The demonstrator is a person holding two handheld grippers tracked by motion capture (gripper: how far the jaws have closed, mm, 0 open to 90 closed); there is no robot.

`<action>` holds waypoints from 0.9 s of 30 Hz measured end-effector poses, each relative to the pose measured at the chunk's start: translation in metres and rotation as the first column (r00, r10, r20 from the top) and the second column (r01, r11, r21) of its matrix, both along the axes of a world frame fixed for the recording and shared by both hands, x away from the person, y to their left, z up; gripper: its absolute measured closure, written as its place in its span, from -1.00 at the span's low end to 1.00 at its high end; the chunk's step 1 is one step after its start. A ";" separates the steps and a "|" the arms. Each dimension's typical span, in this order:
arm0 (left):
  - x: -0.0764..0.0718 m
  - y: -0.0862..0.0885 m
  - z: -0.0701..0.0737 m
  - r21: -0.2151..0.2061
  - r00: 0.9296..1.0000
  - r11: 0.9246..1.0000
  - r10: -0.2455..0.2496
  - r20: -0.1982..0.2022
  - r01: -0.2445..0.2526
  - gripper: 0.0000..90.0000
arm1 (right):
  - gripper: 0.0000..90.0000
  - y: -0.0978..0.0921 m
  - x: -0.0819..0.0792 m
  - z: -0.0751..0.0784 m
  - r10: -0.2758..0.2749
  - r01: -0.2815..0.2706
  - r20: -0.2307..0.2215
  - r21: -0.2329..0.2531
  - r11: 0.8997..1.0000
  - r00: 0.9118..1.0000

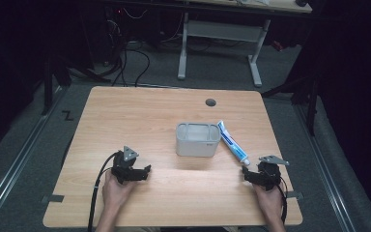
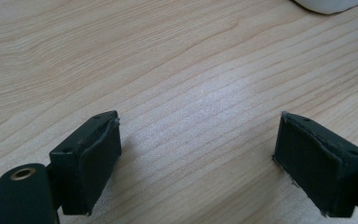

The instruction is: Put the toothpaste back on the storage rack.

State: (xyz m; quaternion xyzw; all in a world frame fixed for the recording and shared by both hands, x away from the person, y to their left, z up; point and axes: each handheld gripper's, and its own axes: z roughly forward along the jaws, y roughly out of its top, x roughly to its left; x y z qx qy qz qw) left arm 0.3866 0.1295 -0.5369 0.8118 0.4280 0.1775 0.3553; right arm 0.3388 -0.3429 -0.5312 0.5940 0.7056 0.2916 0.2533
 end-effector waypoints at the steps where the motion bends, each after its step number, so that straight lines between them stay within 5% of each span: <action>1: 0.000 0.000 0.000 0.000 1.000 1.000 0.000 0.000 0.000 -0.67 | -0.59 0.000 0.000 0.000 0.003 -0.003 0.001 -0.002 1.000 1.000; 12: -0.001 0.000 0.000 0.000 1.000 1.000 0.007 0.001 -0.007 -0.66 | -0.58 0.001 -0.001 0.000 0.002 -0.002 -0.003 -0.002 1.000 1.000; 21: -0.001 0.000 0.000 0.000 1.000 1.000 0.007 0.000 -0.007 -0.66 | -0.38 -0.003 -0.007 0.002 -0.007 0.007 -0.005 -0.001 1.000 1.000; 27: -0.001 0.000 0.000 0.000 1.000 1.000 0.008 0.001 -0.008 -0.65 | -0.28 -0.007 -0.013 0.003 -0.011 0.011 -0.002 0.043 0.999 1.000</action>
